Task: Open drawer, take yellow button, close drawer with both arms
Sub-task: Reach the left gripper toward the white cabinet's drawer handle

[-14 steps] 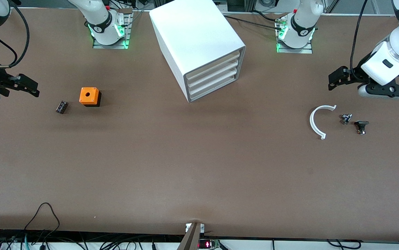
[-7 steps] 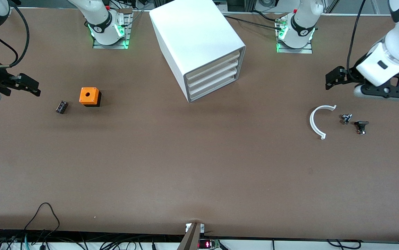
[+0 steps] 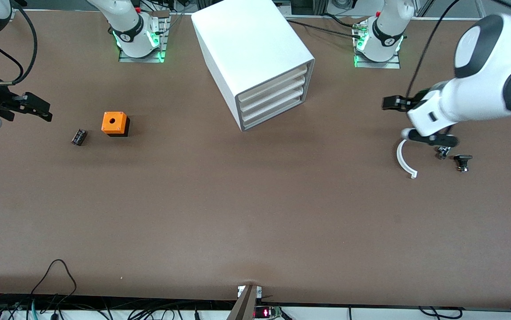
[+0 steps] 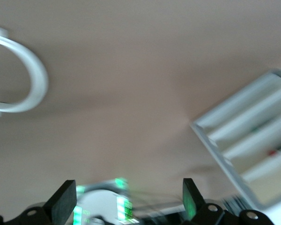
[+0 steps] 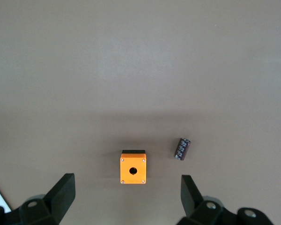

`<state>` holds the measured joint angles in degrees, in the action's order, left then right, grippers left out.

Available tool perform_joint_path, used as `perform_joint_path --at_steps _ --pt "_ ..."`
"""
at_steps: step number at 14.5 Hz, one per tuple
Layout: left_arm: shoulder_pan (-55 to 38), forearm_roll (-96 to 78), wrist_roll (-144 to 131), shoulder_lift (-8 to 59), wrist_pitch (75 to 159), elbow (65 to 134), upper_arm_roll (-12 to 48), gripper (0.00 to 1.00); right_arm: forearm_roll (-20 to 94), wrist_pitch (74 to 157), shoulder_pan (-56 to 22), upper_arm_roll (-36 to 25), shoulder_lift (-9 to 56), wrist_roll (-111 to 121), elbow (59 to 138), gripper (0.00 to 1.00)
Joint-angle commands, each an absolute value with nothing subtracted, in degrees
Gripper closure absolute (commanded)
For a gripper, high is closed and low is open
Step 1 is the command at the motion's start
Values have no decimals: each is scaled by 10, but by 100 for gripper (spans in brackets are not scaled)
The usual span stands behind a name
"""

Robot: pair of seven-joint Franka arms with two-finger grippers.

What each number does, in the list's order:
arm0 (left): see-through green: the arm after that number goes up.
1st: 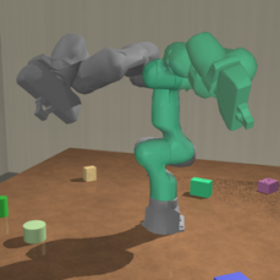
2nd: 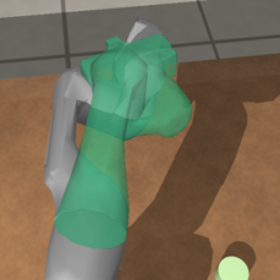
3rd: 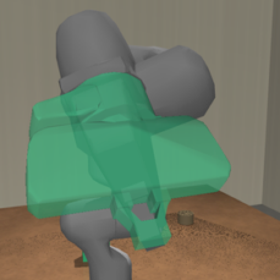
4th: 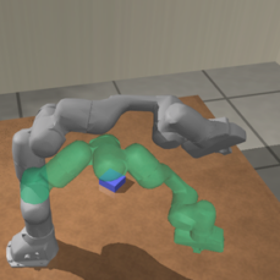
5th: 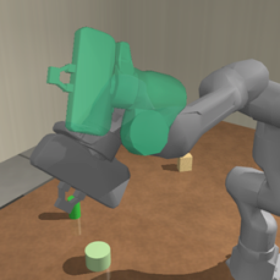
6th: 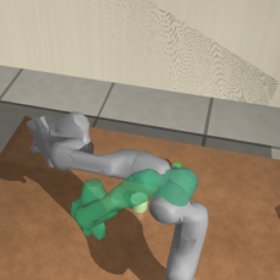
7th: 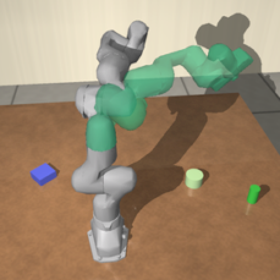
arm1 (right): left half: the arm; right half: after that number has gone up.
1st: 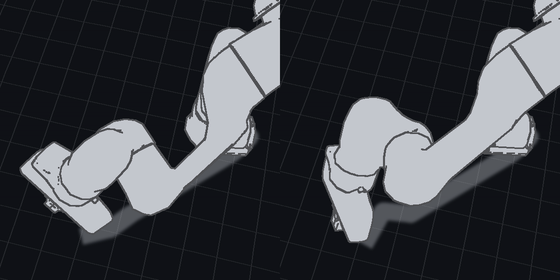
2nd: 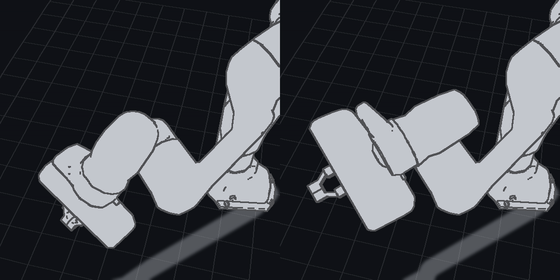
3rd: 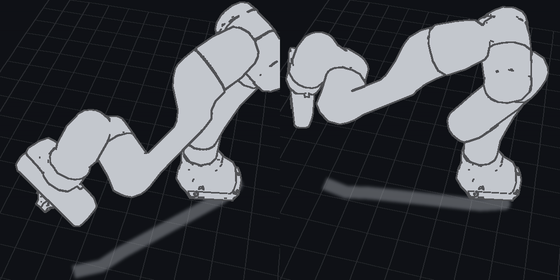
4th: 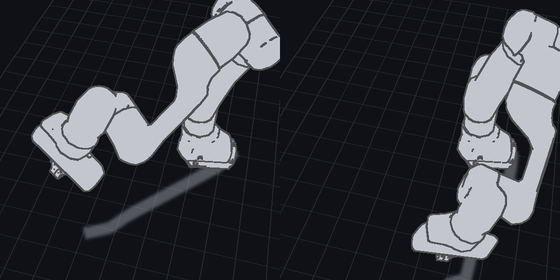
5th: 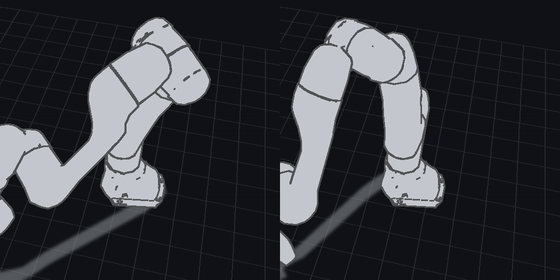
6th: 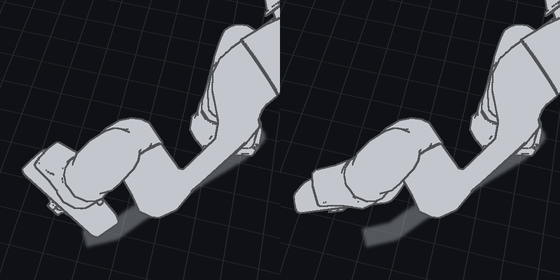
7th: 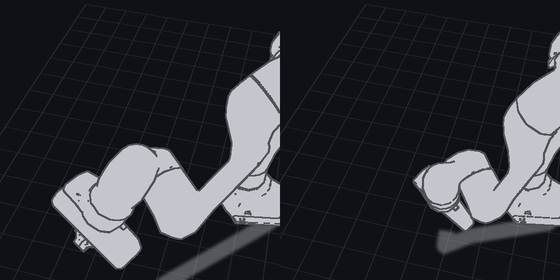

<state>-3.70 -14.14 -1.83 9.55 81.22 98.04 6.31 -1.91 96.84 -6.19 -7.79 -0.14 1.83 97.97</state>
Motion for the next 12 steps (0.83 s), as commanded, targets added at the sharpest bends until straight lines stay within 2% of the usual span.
perform_joint_path --at_steps 1,5,9,12 --pt "-34 -259 1 129 800 1021 72 0 -15 961 -61 -76 -22 22 994 0" --pt "-35 -454 50 171 805 1105 85 0 -14 951 -61 -76 -23 20 994 0" --pt "-35 -483 69 173 837 1143 156 0 -14 948 -61 -76 -26 20 997 0" --pt "-35 -503 89 176 878 1182 184 0 -16 949 -62 -76 -23 21 991 0"
